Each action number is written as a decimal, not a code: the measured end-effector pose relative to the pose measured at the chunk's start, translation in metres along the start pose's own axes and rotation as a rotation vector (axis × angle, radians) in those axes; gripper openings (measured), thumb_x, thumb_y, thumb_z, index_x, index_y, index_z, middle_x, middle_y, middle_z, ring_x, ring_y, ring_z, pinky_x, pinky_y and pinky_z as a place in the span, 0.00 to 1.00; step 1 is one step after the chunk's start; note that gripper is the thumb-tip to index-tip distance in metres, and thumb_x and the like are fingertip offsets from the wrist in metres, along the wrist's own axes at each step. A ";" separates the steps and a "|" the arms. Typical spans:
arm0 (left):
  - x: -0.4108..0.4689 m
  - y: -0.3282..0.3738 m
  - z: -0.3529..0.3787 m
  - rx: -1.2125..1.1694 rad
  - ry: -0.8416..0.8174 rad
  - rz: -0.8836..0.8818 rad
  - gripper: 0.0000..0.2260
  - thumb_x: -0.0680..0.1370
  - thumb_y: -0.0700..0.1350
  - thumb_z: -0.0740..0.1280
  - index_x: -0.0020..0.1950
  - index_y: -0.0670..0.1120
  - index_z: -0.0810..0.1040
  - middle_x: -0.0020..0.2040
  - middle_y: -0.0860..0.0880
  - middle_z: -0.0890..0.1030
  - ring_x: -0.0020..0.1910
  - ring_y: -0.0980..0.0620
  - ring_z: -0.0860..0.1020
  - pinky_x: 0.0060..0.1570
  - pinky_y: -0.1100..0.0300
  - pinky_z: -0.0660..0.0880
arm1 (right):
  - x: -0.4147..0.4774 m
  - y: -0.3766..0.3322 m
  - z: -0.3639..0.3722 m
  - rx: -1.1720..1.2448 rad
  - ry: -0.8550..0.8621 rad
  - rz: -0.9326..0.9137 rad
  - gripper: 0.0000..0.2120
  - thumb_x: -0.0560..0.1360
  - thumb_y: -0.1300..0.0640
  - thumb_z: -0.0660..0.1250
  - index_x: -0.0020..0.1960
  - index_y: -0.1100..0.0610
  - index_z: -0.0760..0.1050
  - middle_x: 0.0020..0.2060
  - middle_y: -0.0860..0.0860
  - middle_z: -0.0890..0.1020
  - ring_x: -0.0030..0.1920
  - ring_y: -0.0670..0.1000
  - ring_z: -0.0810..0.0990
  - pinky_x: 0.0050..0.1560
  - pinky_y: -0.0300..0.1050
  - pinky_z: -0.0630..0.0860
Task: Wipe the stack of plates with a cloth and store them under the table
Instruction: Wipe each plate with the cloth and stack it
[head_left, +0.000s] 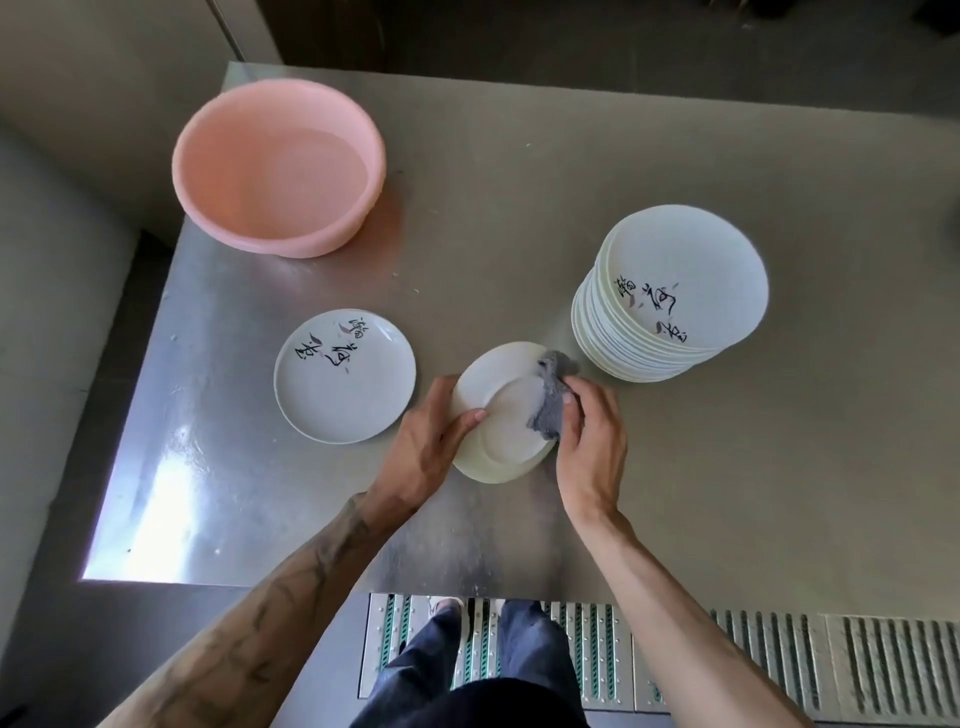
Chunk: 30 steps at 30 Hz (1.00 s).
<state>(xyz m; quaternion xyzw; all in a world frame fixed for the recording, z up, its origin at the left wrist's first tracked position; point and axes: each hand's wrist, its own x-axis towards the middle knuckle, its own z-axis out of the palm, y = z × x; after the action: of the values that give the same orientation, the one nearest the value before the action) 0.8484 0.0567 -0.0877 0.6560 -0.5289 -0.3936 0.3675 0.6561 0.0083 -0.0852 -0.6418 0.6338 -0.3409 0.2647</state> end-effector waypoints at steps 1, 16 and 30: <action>0.001 -0.004 -0.001 -0.034 -0.013 -0.030 0.15 0.83 0.54 0.67 0.68 0.55 0.70 0.55 0.67 0.79 0.52 0.65 0.78 0.48 0.74 0.71 | 0.002 0.001 0.005 -0.009 -0.035 -0.003 0.10 0.84 0.62 0.62 0.62 0.59 0.80 0.54 0.52 0.80 0.54 0.53 0.79 0.56 0.47 0.75; -0.005 -0.054 0.003 0.114 -0.283 -0.057 0.59 0.61 0.54 0.86 0.82 0.50 0.52 0.78 0.53 0.63 0.76 0.56 0.63 0.76 0.53 0.65 | 0.017 0.006 0.055 -0.289 -0.519 -0.622 0.15 0.82 0.56 0.66 0.68 0.54 0.78 0.66 0.49 0.78 0.65 0.52 0.75 0.70 0.46 0.66; -0.005 -0.051 0.007 0.228 -0.296 -0.163 0.62 0.62 0.59 0.84 0.84 0.52 0.46 0.78 0.46 0.63 0.74 0.44 0.67 0.73 0.44 0.69 | 0.028 0.035 0.027 -0.319 -0.450 -0.212 0.20 0.82 0.53 0.66 0.73 0.52 0.73 0.70 0.47 0.73 0.66 0.53 0.72 0.68 0.52 0.71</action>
<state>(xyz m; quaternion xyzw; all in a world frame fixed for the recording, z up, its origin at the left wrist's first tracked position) 0.8618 0.0696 -0.1363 0.6688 -0.5634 -0.4519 0.1760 0.6536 -0.0241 -0.1267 -0.7975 0.5342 -0.1118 0.2573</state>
